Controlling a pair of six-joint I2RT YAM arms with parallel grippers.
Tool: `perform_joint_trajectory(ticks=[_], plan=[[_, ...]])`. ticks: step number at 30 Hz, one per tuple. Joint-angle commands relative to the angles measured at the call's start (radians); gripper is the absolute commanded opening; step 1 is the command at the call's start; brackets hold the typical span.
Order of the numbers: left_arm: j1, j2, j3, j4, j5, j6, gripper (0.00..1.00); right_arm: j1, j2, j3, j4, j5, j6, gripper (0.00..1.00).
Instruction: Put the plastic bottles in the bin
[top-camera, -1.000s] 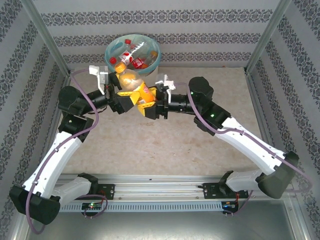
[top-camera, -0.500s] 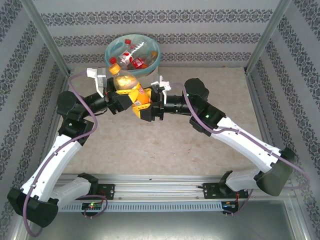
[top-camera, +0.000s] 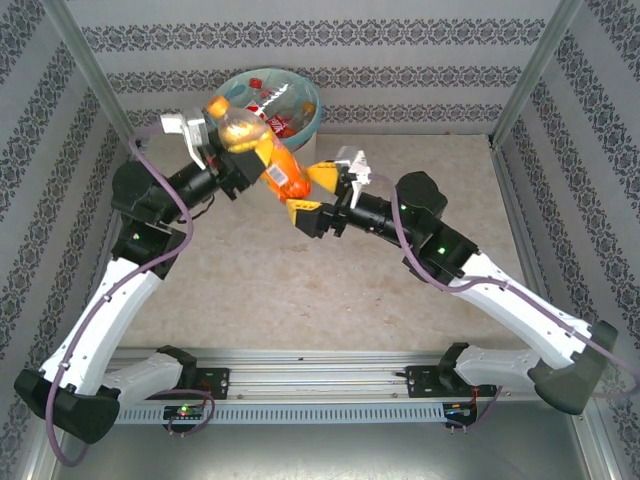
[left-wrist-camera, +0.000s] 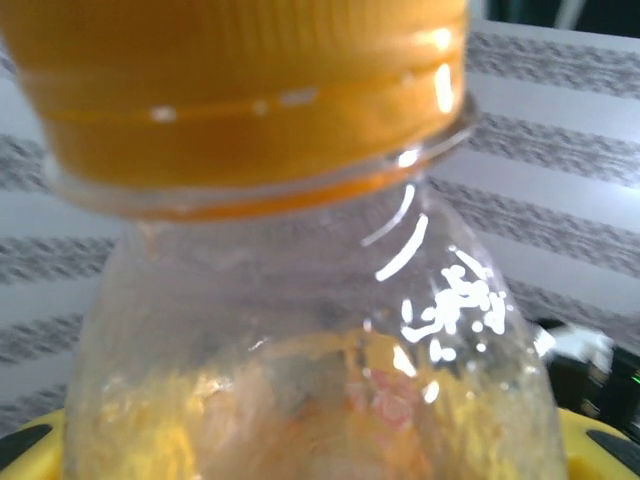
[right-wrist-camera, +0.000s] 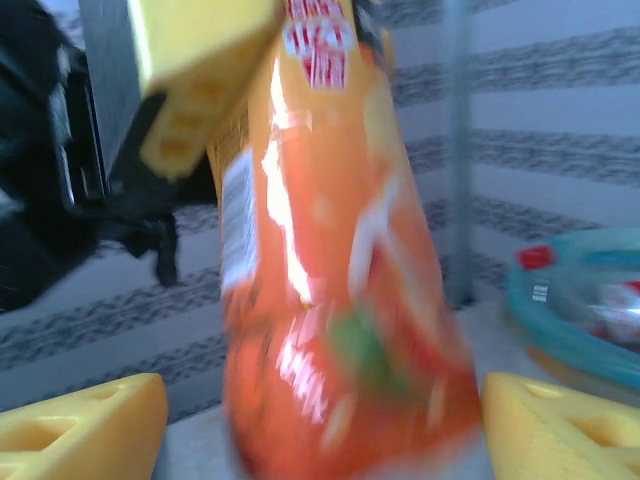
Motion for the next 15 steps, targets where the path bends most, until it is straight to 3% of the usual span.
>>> perform_joint_trajectory(ticks=[1, 7, 15], plan=[[0.007, 0.074, 0.144, -0.188, -0.337, 0.221, 0.47, 0.02, -0.086, -0.045, -0.063, 0.219, -0.015, 0.81], [0.007, 0.389, 0.498, -0.421, -0.462, 0.454, 0.46, 0.018, -0.179, -0.08, -0.134, 0.333, -0.039, 0.81], [0.007, 0.831, 1.032, -0.823, -0.582, 0.633, 0.45, 0.019, -0.236, -0.072, -0.235, 0.38, -0.063, 0.81]])
